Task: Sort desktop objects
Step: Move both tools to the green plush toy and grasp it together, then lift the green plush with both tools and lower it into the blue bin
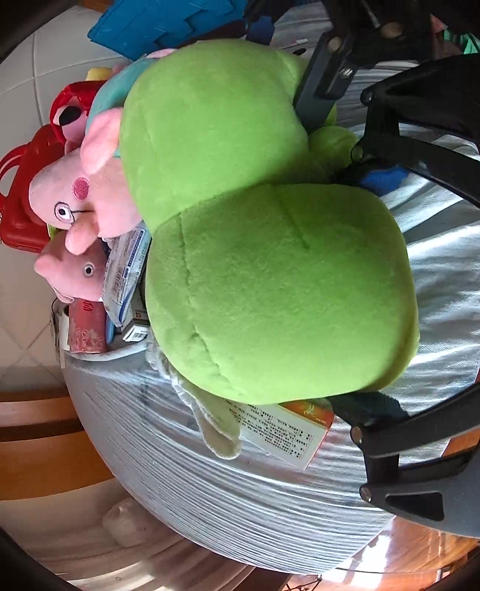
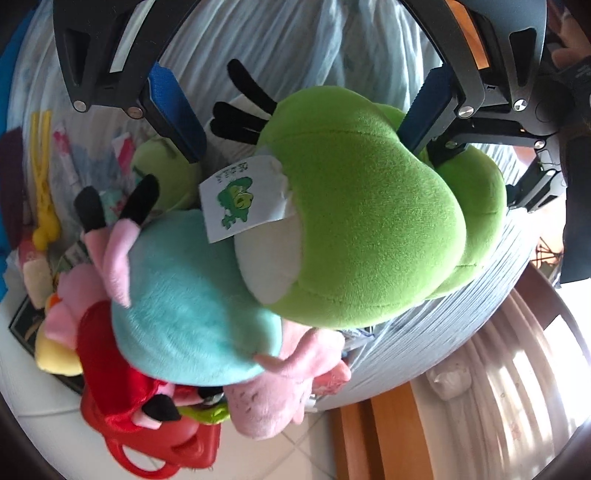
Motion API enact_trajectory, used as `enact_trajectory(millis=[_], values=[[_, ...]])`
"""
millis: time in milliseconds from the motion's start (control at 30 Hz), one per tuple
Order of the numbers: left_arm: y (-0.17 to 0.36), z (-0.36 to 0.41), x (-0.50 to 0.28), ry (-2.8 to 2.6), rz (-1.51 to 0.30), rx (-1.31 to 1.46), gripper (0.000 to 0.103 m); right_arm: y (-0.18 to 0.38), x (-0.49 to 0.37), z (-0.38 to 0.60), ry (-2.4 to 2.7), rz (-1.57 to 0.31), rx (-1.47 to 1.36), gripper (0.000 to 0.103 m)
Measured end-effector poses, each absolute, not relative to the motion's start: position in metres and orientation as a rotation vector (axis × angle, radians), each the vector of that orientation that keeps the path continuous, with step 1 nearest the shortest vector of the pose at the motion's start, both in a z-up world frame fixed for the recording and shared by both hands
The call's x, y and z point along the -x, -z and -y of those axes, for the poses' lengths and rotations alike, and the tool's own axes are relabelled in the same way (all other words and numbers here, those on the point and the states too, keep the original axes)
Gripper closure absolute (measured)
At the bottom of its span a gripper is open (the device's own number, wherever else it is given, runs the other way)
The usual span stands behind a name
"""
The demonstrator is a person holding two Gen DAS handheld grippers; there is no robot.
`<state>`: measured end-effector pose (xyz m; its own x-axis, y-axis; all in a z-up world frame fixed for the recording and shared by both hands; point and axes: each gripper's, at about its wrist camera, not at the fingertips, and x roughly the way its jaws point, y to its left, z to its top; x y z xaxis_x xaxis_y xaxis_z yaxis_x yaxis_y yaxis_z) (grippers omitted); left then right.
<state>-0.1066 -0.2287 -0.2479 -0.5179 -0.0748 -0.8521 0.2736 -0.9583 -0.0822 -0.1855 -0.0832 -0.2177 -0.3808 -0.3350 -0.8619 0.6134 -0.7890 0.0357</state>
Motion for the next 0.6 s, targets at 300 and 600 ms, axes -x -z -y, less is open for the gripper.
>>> enact_trajectory(millis=[300, 600], values=[[0.204, 0.214, 0.068, 2.604, -0.222, -1.271, 0.032, 0.182, 0.149, 0.077, 2.169, -0.404, -1.144, 0.044], [0.131, 0.209, 0.058, 2.730, -0.124, -1.034, 0.032, 0.113, 0.127, 0.063, 2.262, -0.317, -0.943, 0.044]])
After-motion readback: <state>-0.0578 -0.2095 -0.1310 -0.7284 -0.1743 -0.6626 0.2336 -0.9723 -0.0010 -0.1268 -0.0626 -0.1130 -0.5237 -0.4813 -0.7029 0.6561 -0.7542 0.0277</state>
